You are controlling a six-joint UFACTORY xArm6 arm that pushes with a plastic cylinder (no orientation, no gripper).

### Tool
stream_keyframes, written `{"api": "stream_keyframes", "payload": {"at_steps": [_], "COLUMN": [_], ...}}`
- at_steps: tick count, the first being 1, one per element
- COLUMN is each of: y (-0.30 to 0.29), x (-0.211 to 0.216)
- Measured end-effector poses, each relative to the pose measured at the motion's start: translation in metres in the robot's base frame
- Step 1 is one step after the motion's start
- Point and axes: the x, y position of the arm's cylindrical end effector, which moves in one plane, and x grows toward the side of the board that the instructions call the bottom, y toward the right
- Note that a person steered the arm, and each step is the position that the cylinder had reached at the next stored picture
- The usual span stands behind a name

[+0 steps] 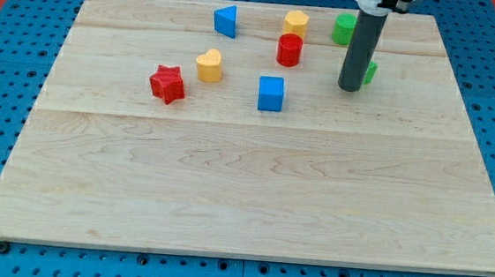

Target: Move the green star towards the top right

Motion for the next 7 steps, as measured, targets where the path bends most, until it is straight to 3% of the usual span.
{"api": "stream_keyframes", "payload": {"at_steps": [3, 7], "y": [0.006, 0.005], "x": [-0.066, -0.084]}}
